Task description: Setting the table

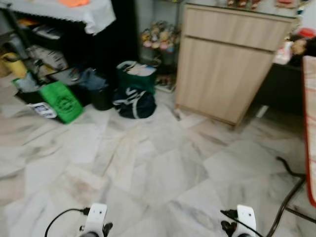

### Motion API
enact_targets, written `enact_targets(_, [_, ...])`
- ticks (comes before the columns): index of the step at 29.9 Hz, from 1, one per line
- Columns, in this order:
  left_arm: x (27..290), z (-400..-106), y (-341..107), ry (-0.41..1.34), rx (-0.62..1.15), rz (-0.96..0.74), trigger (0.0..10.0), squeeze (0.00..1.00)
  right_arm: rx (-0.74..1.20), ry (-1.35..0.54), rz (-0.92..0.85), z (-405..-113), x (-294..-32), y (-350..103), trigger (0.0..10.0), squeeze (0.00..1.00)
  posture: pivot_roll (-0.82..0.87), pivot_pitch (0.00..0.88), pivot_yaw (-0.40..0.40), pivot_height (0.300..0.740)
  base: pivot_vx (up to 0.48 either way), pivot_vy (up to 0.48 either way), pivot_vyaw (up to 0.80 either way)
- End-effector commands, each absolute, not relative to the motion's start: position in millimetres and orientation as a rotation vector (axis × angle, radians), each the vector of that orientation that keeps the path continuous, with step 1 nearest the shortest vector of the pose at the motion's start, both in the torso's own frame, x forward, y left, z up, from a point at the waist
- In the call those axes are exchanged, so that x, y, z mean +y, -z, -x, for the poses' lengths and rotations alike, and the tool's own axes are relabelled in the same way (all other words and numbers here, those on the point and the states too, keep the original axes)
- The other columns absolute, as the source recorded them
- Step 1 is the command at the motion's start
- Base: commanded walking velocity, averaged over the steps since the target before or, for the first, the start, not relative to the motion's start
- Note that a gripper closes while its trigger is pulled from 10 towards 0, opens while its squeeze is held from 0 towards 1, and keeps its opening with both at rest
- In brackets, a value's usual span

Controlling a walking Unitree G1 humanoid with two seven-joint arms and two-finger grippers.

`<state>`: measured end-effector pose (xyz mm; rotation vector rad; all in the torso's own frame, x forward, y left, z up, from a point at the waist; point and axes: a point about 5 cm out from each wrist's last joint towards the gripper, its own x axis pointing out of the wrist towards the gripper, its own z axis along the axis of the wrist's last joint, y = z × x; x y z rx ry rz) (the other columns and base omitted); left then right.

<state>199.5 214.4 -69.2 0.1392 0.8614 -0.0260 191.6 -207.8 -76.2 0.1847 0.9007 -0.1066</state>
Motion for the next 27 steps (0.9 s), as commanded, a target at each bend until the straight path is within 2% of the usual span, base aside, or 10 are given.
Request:
enact_targets(1, [214.6, -194.9, 71.7, 0.026, 0.879, -0.134, 10.0, 0.00, 0.918, 0.119, -0.194, -186.2, -210.0, 78.6, 10.0, 0.00, -0.05, 0.067, 0.006, 0.740, 0.000, 0.000, -0.74])
enact_targets(15, [214.5, -194.0, 72.1, 0.037, 0.880, -0.142, 10.0, 0.00, 0.921, 0.127, -0.184, -182.5, -213.3, 79.7, 10.0, 0.00, -0.05, 0.073, 0.008, 0.740, 0.000, 0.000, -0.73])
enact_targets(19, [214.3, -194.7, 71.7, 0.050, 0.877, -0.169, 10.0, 0.00, 0.909, 0.142, -0.192, -182.7, -214.7, 79.2, 10.0, 0.00, -0.05, 0.072, 0.010, 0.740, 0.000, 0.000, -0.37])
enact_targets(27, [213.9, -195.2, 71.4, 0.057, 0.874, -0.178, 10.0, 0.00, 0.900, 0.157, -0.197, -182.9, -216.0, 78.7, 10.0, 0.00, -0.05, 0.072, 0.011, 0.740, 0.000, -0.466, 0.00])
